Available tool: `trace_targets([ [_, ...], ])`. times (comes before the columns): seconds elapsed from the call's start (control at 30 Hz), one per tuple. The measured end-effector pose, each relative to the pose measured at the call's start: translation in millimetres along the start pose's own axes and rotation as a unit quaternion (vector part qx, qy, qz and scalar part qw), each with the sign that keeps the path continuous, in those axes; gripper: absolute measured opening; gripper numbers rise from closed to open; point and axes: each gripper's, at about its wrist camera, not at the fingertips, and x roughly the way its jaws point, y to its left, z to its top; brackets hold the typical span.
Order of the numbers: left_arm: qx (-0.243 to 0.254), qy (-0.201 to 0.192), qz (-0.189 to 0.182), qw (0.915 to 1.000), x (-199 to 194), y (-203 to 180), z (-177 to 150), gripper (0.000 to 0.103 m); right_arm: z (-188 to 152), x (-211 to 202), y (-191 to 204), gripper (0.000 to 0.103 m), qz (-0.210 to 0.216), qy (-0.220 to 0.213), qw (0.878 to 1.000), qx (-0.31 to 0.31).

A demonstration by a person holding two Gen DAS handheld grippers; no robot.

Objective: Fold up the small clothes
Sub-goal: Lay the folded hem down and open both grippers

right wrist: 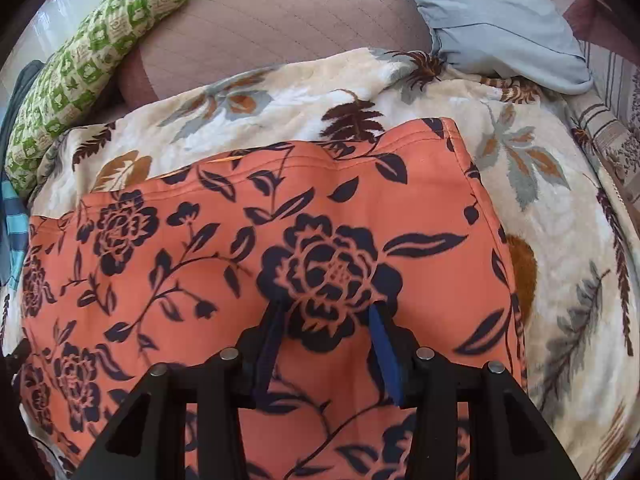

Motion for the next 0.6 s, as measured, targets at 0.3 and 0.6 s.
trace_targets([
  [0.3,0.005,0.015,0.002,0.9999,-26.6,36.1,-13.9,0.074,-97.9,-2.5,148.4,0.053,0.055,0.007,0.982,-0.182],
  [0.6,0.024,0.003,-0.021,0.9995,-62.5,41.3,-43.2,0.074,-116.2,-64.3,82.9,0.054,0.161,-0.039,0.981,-0.099],
])
